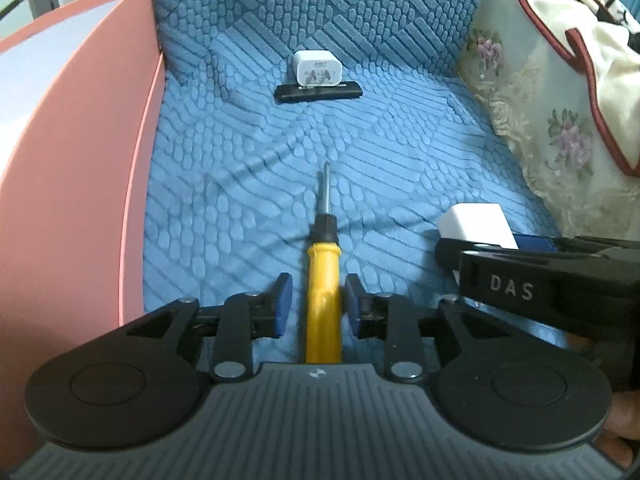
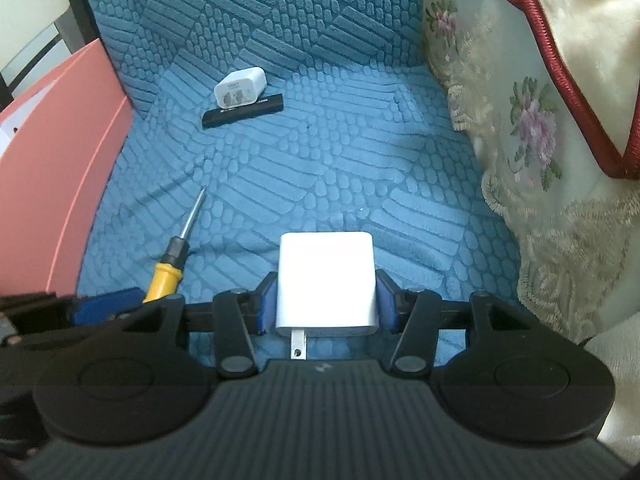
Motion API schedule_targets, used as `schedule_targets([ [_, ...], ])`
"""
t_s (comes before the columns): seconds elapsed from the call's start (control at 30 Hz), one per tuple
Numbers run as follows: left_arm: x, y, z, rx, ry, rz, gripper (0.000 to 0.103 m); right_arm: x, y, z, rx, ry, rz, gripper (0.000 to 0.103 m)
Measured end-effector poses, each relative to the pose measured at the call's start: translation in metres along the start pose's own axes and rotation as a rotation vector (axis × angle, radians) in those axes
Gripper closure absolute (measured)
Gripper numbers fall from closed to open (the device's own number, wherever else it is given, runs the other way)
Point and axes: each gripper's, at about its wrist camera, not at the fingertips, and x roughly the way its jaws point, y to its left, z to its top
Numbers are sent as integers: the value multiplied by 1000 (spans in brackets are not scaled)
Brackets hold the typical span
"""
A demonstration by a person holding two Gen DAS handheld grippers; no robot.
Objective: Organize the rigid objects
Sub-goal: 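Lift and carry the screwdriver and large charger toward the pink box with both grippers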
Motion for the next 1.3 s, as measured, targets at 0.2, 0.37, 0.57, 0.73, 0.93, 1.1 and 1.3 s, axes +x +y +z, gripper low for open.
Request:
schedule_targets([
  [0.2, 8, -7, 8, 29, -28, 0, 69, 1, -7, 3, 50, -3, 16, 50],
  [0.37, 14, -13, 13, 63, -50, 23, 76, 1, -11, 5, 79, 0, 30, 50],
  [0.57, 11, -9, 13, 31, -47, 12, 81, -5, -12, 4, 73, -10, 28, 50],
  [0.73, -10, -3, 8, -14, -77, -28, 81, -23, -14, 6, 56, -48, 33, 50],
  [0.93, -41, 7, 5, -66, -120, -79, 81, -42, -11, 0, 30, -70, 35, 50],
  [1.1, -63, 9, 5, -86, -150, -115, 81, -64, -10, -7, 4, -107, 42, 50],
  [1.3, -83, 13, -4, -108, -164, -143, 81, -89, -7, -14, -21, -151, 39, 50],
])
